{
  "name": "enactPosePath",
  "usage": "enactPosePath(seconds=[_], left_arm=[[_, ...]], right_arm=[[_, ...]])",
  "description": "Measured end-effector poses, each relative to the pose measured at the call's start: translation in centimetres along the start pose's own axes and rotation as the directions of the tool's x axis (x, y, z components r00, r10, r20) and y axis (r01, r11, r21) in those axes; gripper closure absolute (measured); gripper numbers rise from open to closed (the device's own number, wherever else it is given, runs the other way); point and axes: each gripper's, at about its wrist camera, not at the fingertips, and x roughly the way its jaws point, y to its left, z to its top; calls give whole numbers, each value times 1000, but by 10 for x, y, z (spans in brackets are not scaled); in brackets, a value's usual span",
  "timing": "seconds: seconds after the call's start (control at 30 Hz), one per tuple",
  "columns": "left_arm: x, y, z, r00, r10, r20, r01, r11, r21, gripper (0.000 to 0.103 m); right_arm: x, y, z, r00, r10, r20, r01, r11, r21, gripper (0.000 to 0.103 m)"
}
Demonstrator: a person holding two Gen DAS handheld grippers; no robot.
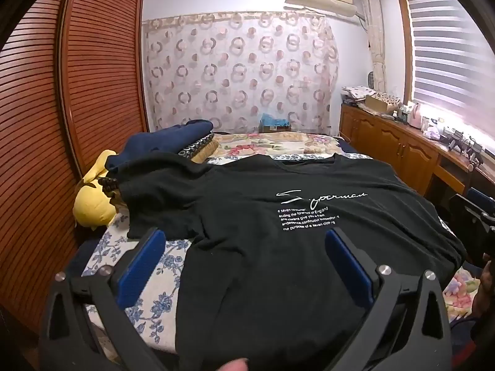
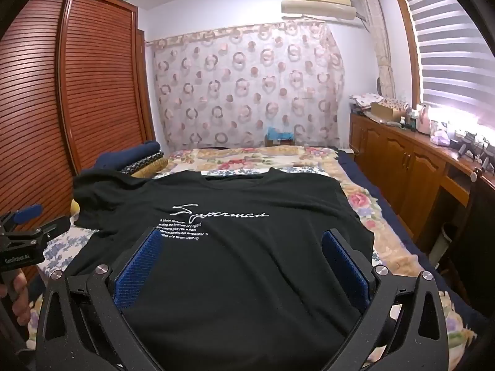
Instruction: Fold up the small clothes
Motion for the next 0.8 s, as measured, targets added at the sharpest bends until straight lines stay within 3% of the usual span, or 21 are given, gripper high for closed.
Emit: enactPosePath(seconds=[0.8], left_arm=[[0,6,0,1000,-7,2,7,1000,-20,0]], right_arm=[[0,0,-1,1000,-1,-1,1,1000,-2,0]])
